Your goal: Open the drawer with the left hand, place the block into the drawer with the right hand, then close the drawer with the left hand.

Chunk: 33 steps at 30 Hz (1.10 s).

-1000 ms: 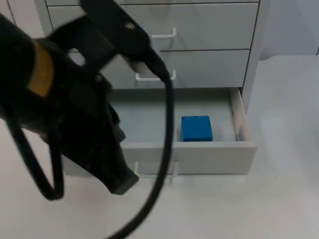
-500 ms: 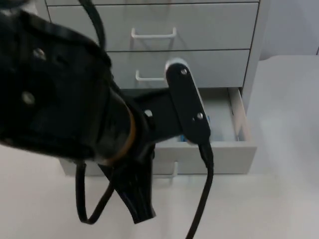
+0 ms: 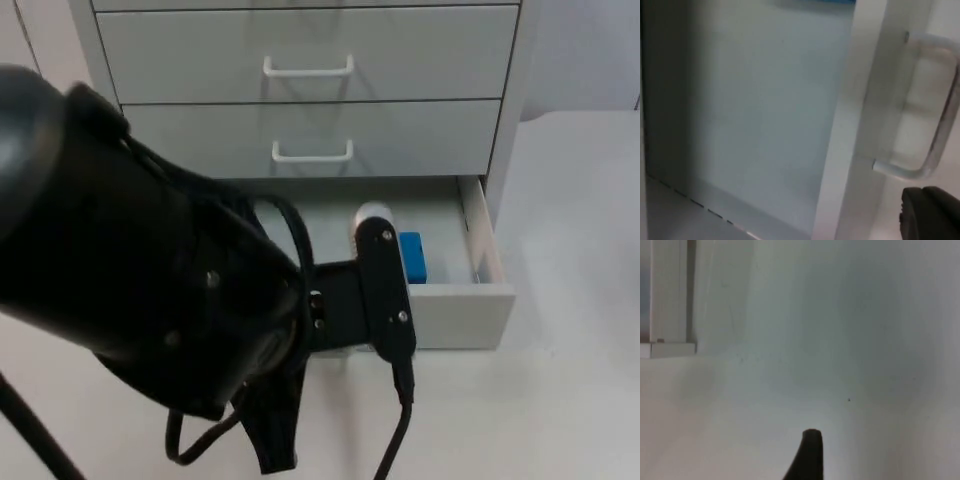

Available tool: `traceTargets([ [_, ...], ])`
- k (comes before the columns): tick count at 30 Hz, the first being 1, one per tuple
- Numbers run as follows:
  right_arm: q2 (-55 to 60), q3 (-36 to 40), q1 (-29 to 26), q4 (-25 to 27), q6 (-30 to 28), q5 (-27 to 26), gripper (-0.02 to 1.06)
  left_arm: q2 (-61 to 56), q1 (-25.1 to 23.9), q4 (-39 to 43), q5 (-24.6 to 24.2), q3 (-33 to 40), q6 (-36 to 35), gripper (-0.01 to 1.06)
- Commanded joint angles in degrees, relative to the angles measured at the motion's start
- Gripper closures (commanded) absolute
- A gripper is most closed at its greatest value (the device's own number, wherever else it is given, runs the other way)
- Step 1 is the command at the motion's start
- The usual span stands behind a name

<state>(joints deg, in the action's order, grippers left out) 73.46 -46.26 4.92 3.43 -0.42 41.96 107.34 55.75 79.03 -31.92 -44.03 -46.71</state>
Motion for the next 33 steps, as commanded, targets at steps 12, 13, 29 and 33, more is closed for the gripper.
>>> traceTargets([
  [12, -0.7, 0.0, -0.3, -0.3, -0.3, -1.0, 0.31, 5.2, 0.3, 17.0, -4.4, -0.2, -14.8, 1.05],
  [13, -0.7, 0.0, -0.3, -0.3, -0.3, -1.0, 0.31, 5.6, 0.3, 18.5, -5.8, -0.2, -16.0, 1.05],
  [29, -0.7, 0.0, -0.3, -0.3, -0.3, -1.0, 0.31, 11.5, 0.2, 20.9, -12.1, -4.8, -19.8, 1.05],
  [33, -0.7, 0.0, -0.3, -0.3, -0.3, -1.0, 0.31, 11.5, 0.2, 20.9, -12.7, -6.6, -20.2, 1.05],
])
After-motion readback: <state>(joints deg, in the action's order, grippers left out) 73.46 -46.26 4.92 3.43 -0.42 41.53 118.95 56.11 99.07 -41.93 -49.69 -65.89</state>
